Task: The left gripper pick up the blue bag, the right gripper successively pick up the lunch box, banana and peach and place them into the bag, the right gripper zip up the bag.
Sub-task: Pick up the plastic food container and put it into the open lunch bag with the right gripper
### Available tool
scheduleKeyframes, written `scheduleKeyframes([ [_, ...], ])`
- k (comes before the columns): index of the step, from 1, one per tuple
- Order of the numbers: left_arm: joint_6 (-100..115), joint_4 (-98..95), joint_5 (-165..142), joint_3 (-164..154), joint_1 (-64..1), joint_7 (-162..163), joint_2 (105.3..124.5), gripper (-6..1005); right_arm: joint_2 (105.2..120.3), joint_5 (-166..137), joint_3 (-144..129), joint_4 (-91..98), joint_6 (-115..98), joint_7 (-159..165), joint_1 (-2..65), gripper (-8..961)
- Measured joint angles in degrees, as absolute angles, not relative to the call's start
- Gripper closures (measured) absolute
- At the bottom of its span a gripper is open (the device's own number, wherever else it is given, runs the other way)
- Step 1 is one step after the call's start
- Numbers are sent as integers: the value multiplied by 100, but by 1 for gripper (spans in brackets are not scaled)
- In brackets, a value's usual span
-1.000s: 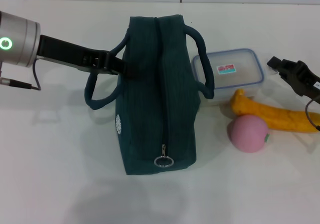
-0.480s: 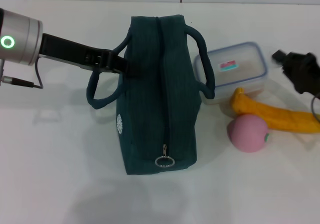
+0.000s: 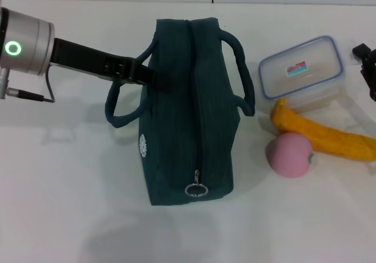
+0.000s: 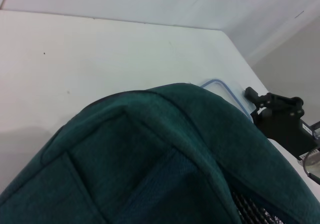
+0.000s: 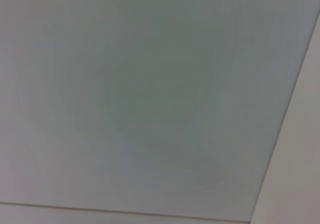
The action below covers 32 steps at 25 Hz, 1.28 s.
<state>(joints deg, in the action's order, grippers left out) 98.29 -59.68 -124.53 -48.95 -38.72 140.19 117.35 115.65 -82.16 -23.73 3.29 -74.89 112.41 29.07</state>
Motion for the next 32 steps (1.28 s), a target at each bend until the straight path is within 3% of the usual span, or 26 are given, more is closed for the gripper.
scheduleKeyframes([
  [25,9817,-5941,-12455,-4895,-3901,13992,11761,956,11585,-7735,-2373,316,-8158,11593,2865,929],
  [32,9815,-5929,-12455,-4895,-3994,13992,11778,957,11584,-7370,-2364,324,-9159,11593,3154,929],
])
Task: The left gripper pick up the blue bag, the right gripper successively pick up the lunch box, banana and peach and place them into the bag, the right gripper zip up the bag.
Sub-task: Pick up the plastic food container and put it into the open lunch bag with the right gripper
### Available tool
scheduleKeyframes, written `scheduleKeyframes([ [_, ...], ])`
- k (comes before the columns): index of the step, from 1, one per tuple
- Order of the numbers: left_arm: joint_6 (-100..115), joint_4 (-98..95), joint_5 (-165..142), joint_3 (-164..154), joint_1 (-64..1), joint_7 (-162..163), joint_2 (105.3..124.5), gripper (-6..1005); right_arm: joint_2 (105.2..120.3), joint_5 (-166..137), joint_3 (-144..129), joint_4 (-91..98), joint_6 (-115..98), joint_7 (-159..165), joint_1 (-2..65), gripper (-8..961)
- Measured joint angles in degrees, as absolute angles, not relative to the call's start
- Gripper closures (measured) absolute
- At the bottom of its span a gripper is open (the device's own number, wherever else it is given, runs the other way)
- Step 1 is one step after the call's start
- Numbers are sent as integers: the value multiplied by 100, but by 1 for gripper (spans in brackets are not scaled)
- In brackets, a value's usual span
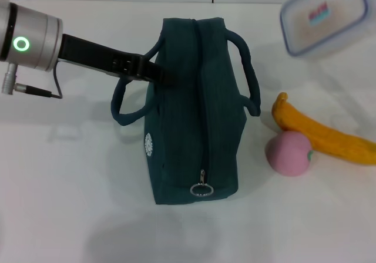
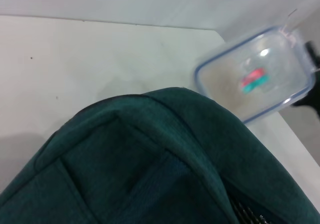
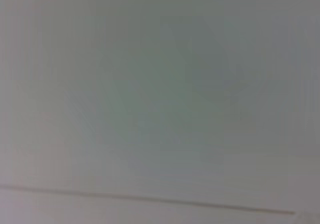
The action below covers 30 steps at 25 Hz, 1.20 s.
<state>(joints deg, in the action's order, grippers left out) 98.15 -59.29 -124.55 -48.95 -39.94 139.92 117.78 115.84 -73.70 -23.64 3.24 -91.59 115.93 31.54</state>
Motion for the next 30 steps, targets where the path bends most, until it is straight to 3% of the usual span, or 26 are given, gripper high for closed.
scheduleKeyframes([
  [17,9724,-5848,-12453,-4988,-4277,13992,11936,956,11619,-7095,-2960,29,-9983,11565,4913,929],
  [30,9545,-5836,-12444,-4994,-4269,13992,11906,956,11619,-7263,-3384,-161,-9948,11406,4444,929],
])
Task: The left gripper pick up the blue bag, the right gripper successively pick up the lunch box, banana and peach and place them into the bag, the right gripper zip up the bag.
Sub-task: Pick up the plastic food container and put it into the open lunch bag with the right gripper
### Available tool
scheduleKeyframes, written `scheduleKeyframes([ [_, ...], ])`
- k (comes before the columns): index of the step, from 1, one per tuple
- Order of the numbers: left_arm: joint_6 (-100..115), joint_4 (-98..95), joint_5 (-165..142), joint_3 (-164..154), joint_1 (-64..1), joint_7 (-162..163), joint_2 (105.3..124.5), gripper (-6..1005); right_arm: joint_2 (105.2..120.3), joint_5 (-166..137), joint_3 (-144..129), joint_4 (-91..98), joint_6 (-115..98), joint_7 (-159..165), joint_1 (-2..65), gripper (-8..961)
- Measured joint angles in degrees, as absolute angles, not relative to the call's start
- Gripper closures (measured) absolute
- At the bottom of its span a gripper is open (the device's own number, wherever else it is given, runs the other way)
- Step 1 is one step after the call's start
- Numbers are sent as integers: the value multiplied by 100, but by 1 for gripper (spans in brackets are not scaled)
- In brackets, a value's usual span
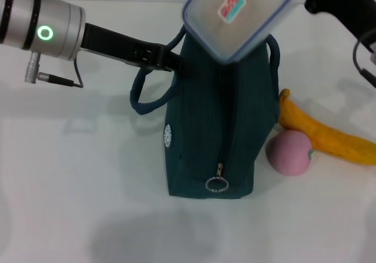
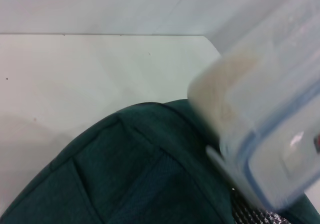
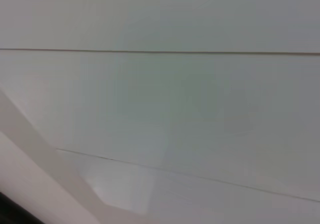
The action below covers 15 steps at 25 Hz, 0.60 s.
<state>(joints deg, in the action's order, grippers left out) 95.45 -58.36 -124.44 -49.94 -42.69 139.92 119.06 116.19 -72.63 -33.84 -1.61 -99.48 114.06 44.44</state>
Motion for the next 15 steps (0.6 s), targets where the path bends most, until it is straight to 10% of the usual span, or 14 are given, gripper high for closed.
scheduleKeyframes([
  [15,9449,-5836,-12459,-4983,-4281,14001,11877,956,11618,-7467,-3605,115,-10145,11390,3760,930],
])
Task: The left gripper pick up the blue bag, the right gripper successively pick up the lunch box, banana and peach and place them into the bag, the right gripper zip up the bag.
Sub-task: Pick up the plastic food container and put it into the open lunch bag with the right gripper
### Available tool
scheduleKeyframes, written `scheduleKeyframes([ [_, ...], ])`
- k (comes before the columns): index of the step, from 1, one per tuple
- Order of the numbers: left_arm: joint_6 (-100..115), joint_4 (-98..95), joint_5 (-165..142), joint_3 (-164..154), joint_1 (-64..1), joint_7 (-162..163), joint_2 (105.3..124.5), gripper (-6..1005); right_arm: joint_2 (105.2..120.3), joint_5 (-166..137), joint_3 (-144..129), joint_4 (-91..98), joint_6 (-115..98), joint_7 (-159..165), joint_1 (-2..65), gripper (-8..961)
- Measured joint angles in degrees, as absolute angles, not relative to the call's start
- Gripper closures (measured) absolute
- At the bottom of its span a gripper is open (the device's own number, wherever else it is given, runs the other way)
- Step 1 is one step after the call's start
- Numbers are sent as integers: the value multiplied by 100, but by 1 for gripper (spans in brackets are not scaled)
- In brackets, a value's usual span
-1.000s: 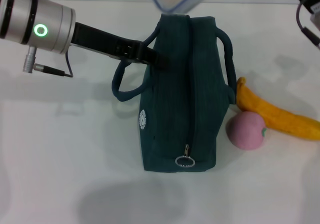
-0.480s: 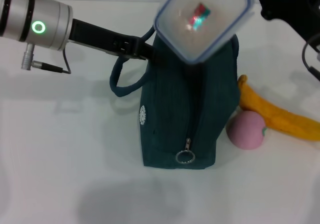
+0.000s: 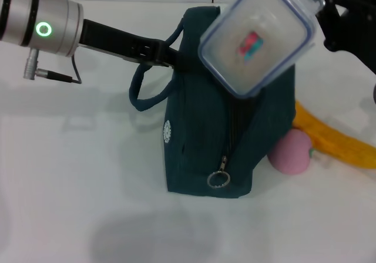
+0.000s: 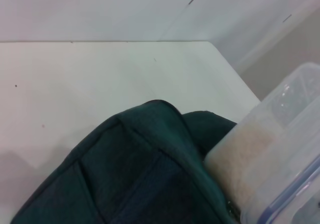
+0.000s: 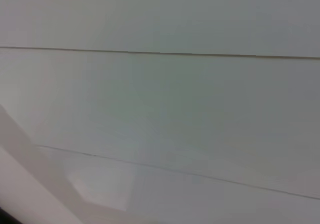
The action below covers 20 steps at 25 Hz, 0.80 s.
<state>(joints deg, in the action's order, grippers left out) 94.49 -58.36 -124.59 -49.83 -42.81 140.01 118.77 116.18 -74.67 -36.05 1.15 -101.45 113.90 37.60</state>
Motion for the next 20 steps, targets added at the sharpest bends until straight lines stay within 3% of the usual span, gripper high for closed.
scheduleKeyframes([
  [7,9404,-5836,-12458,-4983,-4250,14017,11847,957,11595,-7468,-3768,401,-9988,11386,3409,930],
  [20,9406,-5832,-12453,-5010,-4210,13993,11919,957,11576,-7527,-4953,1107,-9356,10402,3517,930],
])
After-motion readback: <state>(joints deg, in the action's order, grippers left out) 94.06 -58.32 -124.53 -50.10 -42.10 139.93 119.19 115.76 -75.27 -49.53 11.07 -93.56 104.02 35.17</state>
